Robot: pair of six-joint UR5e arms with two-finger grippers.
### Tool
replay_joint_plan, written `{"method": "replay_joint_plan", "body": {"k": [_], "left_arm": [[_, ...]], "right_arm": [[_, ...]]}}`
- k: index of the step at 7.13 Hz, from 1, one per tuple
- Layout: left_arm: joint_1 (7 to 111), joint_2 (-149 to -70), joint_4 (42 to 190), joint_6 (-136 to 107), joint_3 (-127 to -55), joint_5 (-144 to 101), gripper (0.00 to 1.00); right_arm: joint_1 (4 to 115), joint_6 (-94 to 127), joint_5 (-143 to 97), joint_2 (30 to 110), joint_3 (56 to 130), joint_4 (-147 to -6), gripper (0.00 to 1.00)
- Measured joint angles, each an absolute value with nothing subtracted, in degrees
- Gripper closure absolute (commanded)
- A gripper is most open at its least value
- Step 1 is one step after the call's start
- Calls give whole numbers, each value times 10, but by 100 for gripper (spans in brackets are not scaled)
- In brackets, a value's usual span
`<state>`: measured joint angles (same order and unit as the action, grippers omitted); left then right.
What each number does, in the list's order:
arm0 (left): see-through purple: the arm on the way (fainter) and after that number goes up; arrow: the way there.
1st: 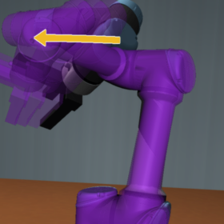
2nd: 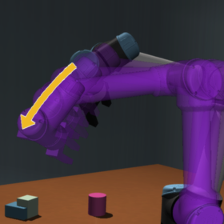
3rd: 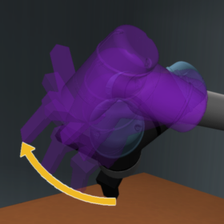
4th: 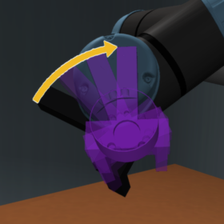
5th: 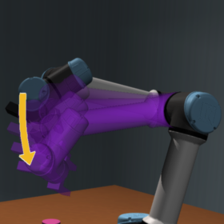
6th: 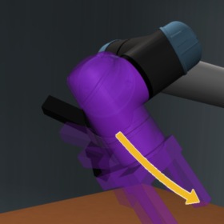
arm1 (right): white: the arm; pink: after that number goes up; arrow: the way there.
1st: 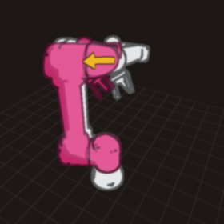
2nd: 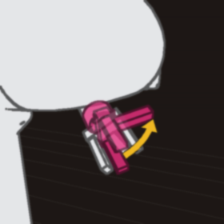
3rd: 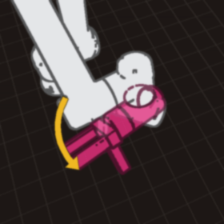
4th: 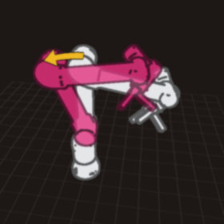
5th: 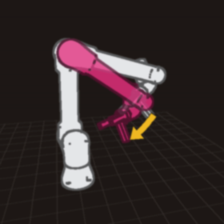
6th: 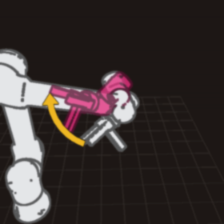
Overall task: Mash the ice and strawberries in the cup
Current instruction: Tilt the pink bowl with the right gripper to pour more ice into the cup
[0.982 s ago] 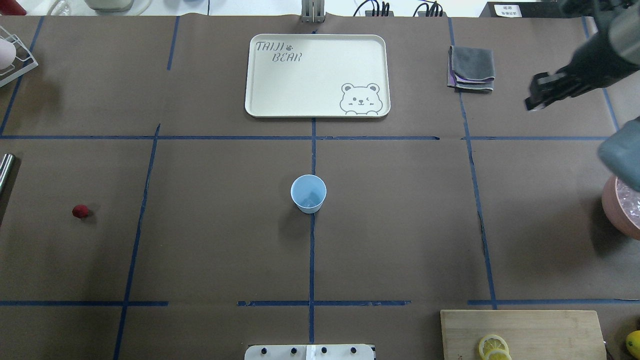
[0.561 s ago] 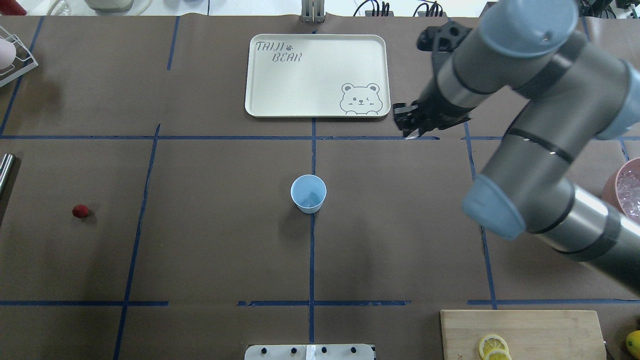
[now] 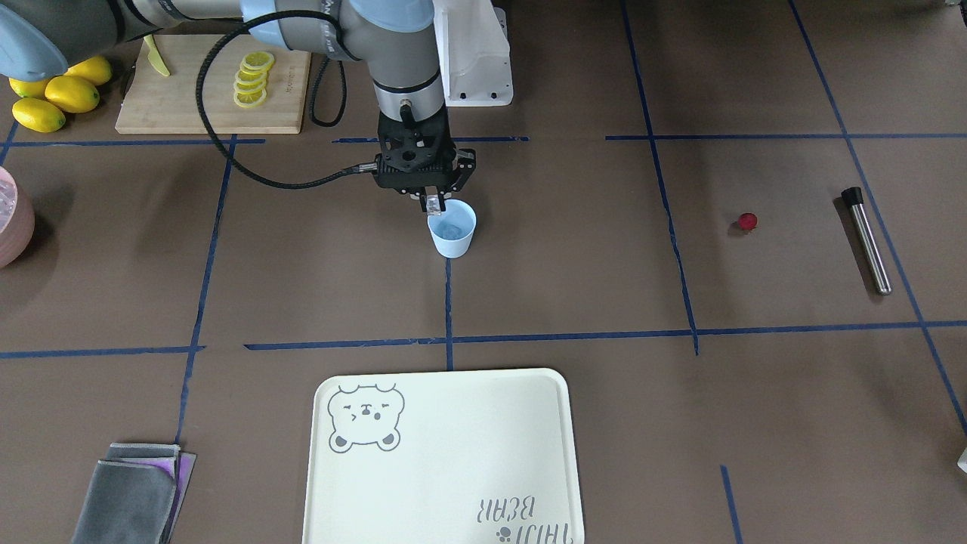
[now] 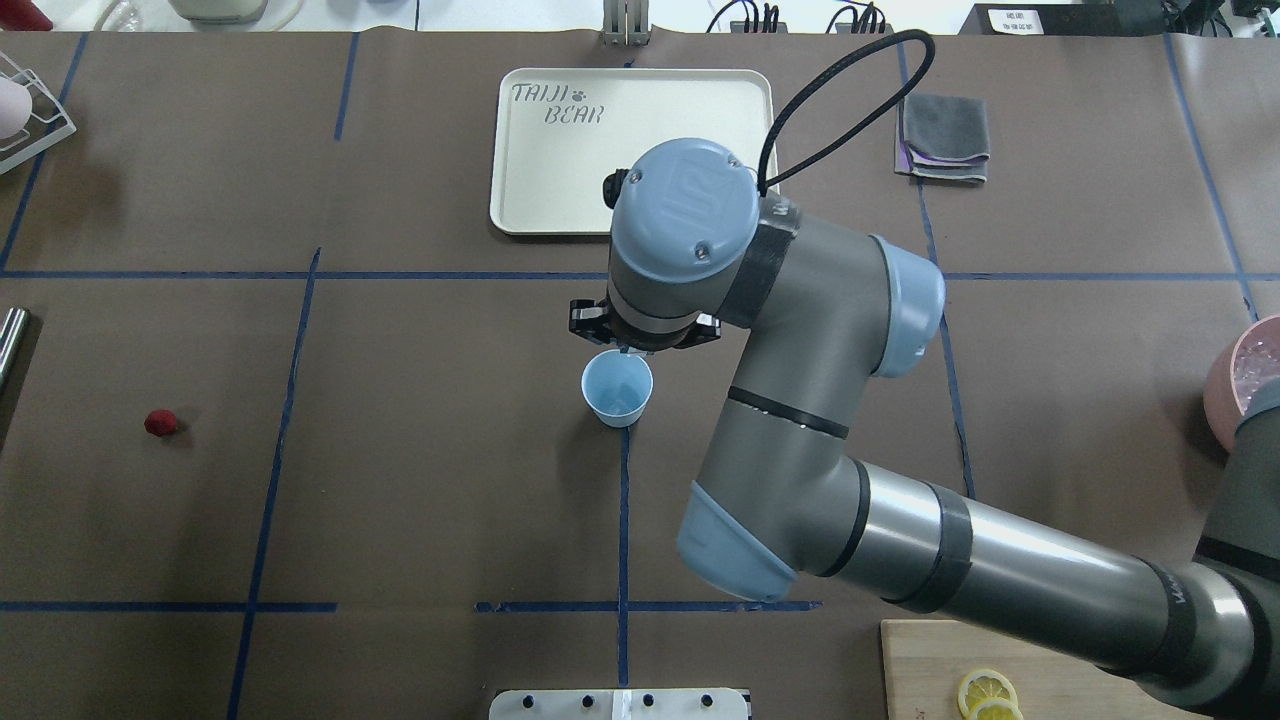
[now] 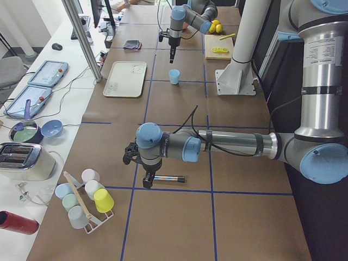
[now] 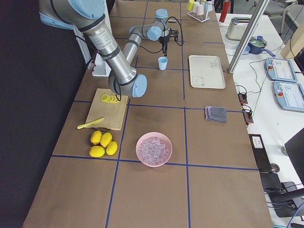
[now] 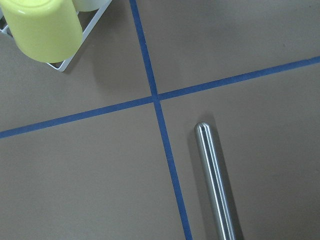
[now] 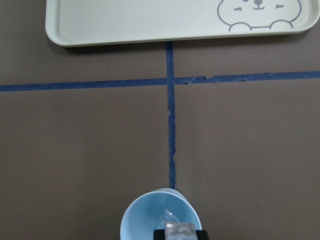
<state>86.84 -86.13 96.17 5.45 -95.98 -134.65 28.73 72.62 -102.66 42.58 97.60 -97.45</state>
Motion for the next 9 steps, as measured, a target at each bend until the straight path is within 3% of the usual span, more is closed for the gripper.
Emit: {"method": "replay_joint_plan", "body": {"k": [1,2,9], "left_arm": [[868,-861,962,54,-960,-1346,0],[868,-861,962,54,-960,-1346,0],[868,-861,962,55,-958,-1346,0]], "right_arm": [[277,731,-1015,416,957,-974,24],[272,732,-1009,413,945,-973,1],[293,704,-1022,421,955,-976,1]]}}
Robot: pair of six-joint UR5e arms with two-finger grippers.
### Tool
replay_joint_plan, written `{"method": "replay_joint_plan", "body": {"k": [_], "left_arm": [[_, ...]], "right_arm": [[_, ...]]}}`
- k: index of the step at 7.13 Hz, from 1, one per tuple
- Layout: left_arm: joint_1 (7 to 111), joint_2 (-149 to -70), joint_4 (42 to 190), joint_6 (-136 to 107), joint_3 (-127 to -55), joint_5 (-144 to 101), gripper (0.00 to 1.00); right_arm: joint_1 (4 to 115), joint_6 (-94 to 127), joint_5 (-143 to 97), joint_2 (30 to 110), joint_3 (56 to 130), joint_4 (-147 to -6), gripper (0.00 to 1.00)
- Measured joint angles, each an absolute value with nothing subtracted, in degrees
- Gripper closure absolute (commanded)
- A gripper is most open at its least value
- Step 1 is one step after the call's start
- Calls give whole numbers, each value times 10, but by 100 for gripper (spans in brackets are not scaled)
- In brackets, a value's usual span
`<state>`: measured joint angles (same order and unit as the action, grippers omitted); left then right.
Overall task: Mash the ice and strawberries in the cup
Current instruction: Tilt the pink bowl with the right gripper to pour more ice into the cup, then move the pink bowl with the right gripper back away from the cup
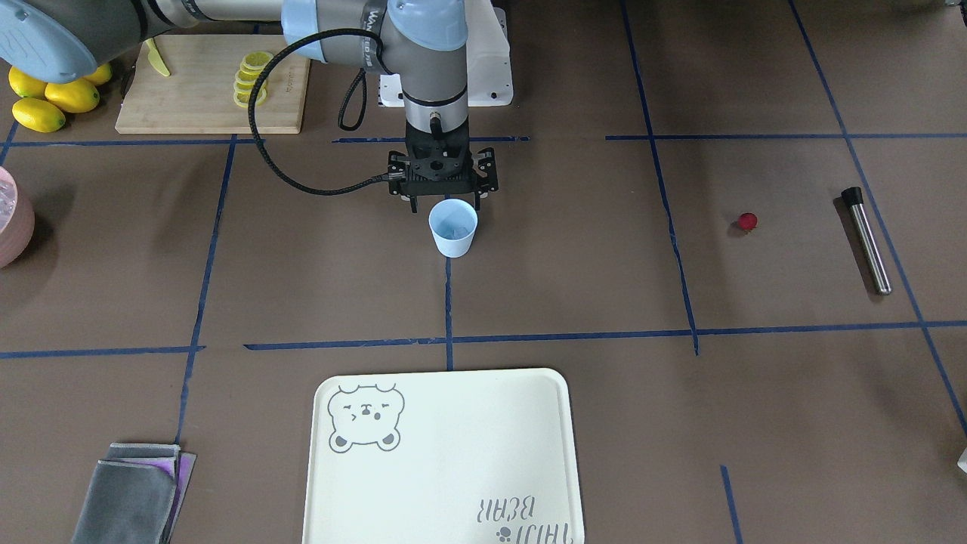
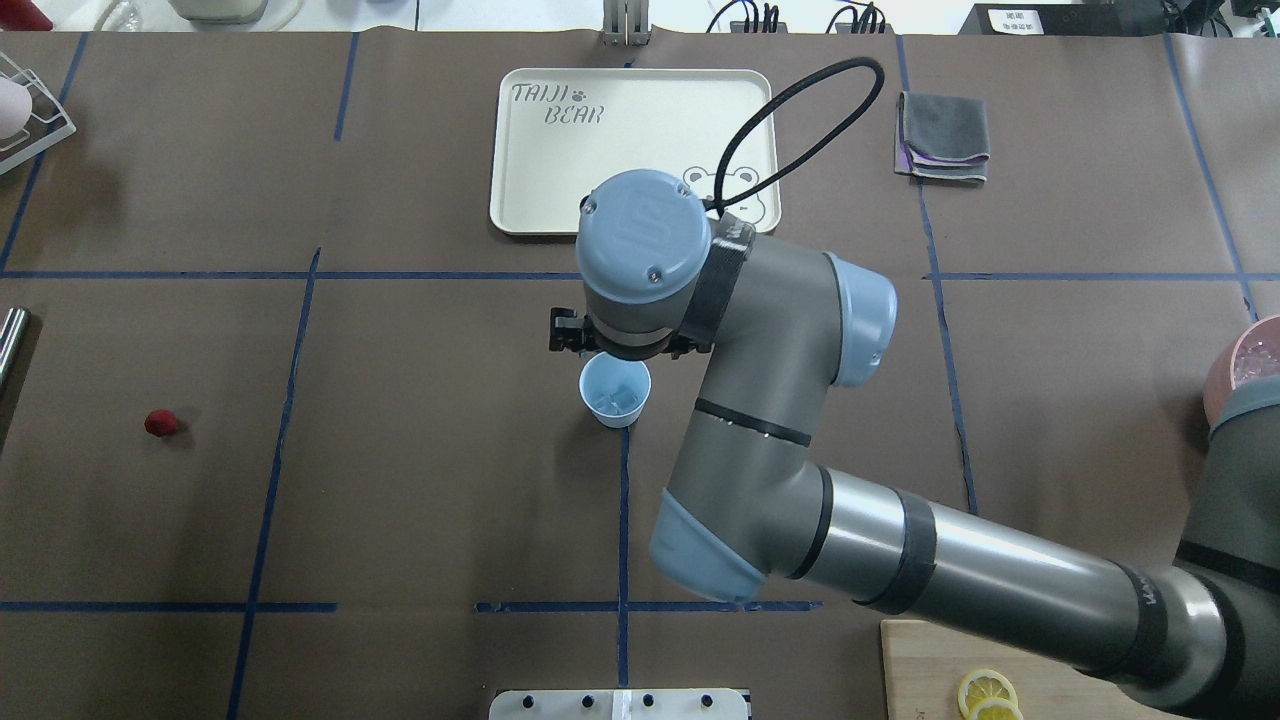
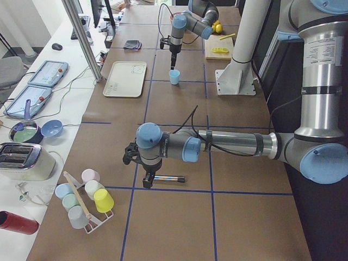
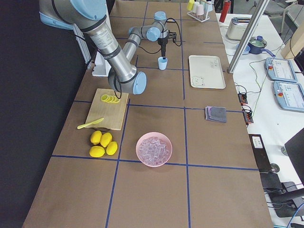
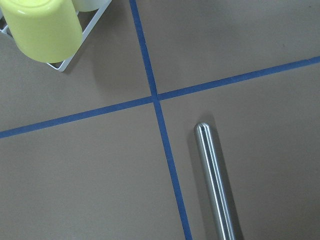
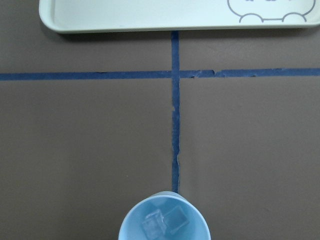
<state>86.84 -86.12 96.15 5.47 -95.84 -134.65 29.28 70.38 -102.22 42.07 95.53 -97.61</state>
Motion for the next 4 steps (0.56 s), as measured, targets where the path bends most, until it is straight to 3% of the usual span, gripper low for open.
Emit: {"method": "replay_joint_plan", "body": {"k": [4], "left_arm": [[869,-860,961,55,-956,-1349,0]], "right_arm": [[481,512,-1183,544,1052,-985,1]]}}
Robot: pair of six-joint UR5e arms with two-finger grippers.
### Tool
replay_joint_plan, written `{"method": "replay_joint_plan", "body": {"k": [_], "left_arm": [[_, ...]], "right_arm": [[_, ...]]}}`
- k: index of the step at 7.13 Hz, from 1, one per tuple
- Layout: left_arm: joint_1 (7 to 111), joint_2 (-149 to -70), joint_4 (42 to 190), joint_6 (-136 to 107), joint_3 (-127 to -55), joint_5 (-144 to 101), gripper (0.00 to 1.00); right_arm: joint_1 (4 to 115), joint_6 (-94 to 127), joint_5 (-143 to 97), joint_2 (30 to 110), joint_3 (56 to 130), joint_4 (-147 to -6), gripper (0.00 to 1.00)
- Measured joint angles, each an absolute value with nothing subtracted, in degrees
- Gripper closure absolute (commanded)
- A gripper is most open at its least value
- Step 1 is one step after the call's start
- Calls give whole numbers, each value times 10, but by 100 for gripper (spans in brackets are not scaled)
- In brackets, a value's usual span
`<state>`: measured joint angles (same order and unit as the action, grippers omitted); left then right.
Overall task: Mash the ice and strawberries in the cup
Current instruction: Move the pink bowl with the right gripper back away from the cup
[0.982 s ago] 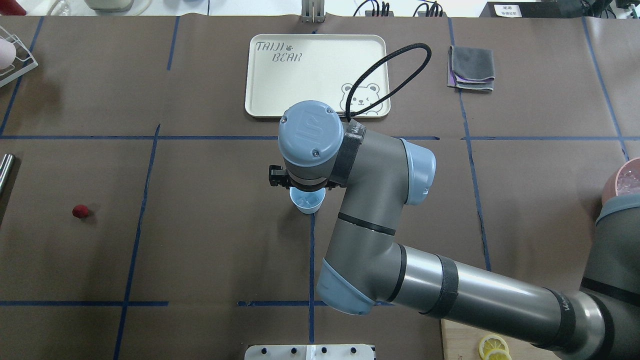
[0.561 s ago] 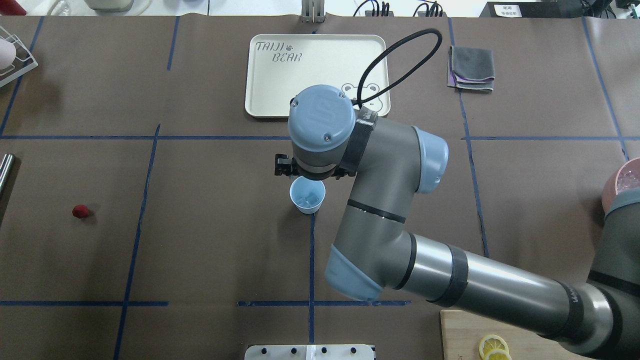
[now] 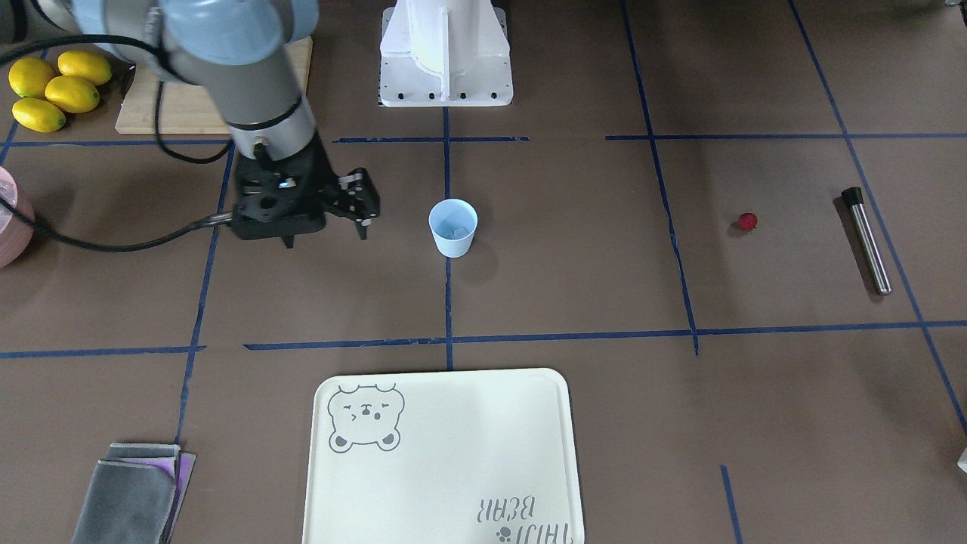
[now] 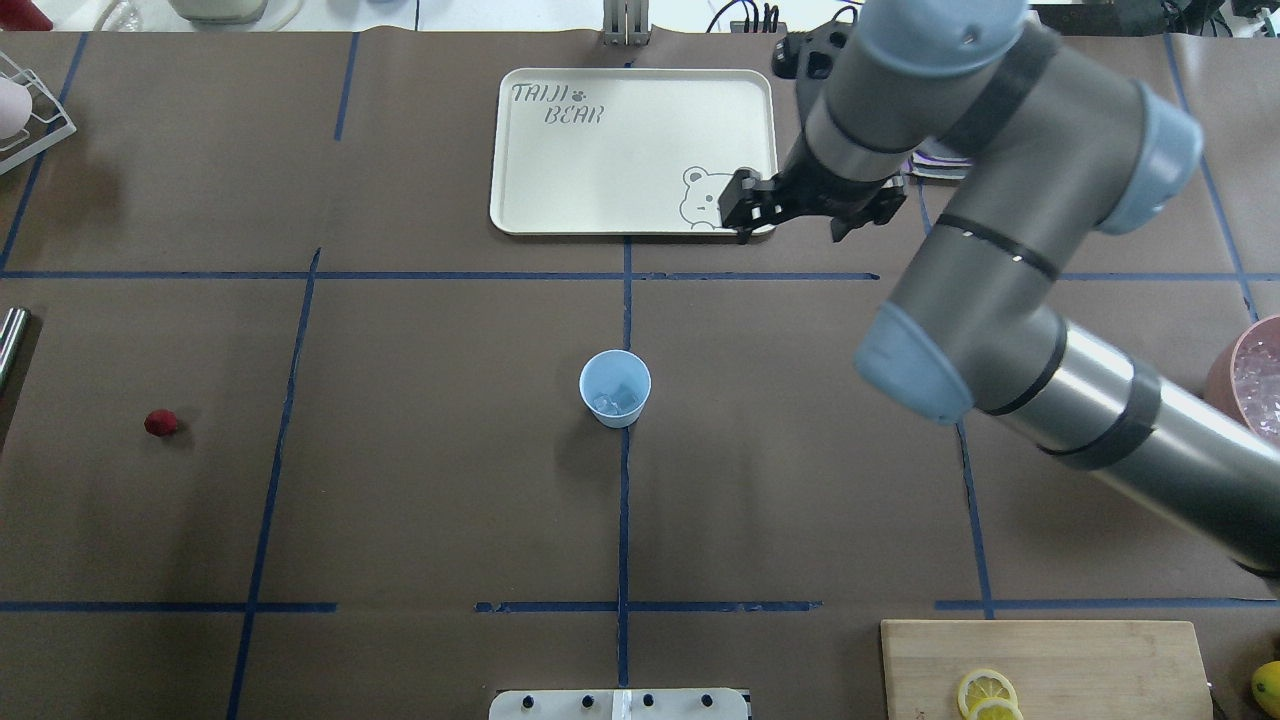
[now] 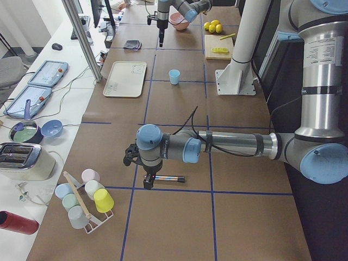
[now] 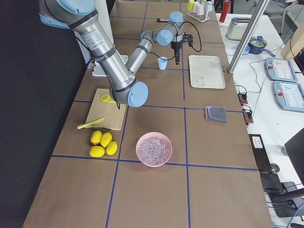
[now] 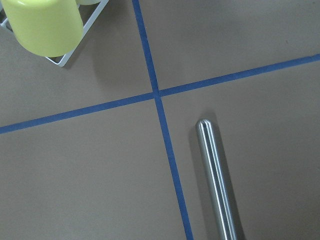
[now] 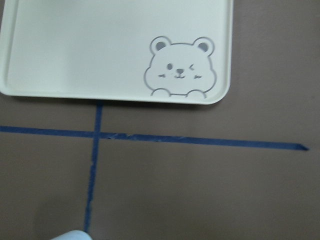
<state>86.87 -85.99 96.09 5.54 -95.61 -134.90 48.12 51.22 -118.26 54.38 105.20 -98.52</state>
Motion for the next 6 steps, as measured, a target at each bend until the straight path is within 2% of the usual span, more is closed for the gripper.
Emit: {"method": "replay_joint_plan", "body": {"k": [2,6], "left_arm": [[869,-860,961,56,-958,-1349,0],[869,-860,962,56,-961,-1349,0]], "right_arm": [[572,344,-1234,650,1088,-981,1],[756,-16,-1349,866,1093,-967,1]]}}
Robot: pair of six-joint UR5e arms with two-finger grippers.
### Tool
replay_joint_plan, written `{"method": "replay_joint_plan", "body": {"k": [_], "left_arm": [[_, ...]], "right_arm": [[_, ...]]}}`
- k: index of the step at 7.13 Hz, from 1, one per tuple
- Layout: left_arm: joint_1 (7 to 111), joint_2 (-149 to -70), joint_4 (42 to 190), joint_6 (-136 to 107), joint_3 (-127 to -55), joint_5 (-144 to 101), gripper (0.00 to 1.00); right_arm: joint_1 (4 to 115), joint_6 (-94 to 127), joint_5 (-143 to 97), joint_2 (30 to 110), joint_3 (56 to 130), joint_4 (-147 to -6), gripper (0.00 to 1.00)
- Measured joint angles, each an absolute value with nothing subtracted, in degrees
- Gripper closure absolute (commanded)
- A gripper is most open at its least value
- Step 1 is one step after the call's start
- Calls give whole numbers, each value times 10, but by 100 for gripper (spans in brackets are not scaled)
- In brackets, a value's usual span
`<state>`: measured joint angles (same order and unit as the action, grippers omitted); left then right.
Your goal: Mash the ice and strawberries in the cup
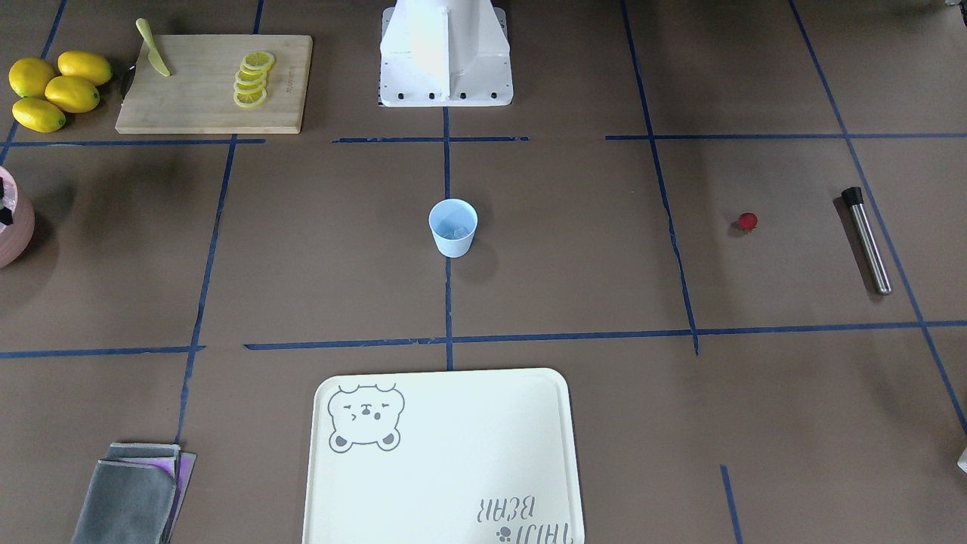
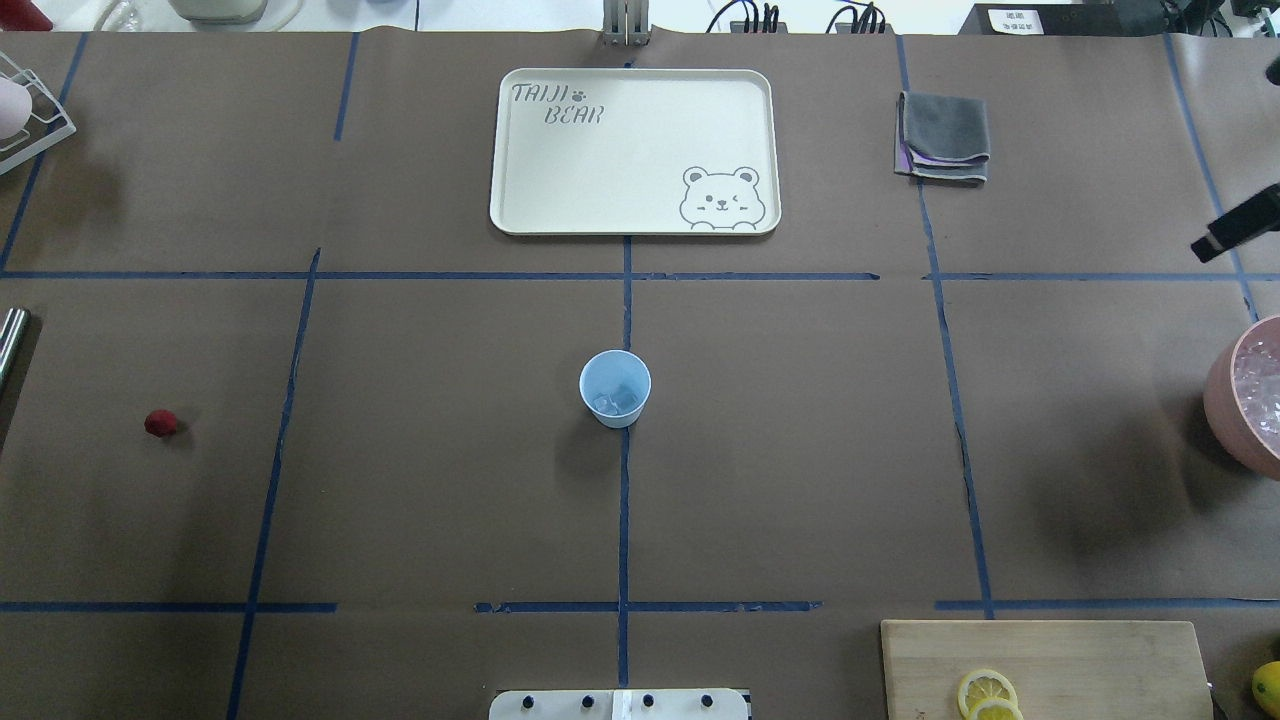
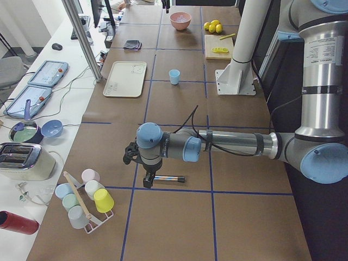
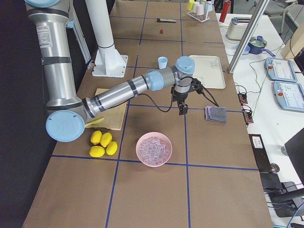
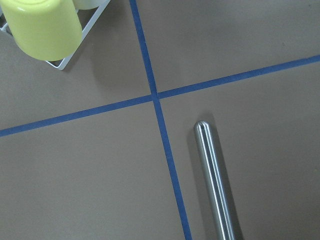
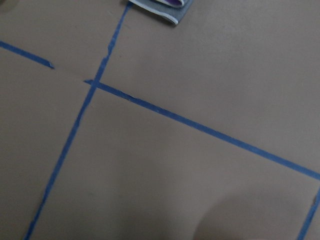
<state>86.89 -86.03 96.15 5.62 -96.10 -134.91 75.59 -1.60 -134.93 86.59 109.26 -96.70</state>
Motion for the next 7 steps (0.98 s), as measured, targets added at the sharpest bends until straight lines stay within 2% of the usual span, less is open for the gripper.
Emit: {"method": "replay_joint_plan", "body": {"k": [2,4,7], "left_arm": [[869,-860,962,56,-961,-1349,0],[869,-860,962,56,-963,-1349,0],[869,-860,962,56,-963,-1349,0]], "right_arm": [[782,-56,-1363,954,1057,-852,2],[786,-61,-1353,1001,1006,-743,12],[783,-66,-1316,1033,995,-713,18]]}}
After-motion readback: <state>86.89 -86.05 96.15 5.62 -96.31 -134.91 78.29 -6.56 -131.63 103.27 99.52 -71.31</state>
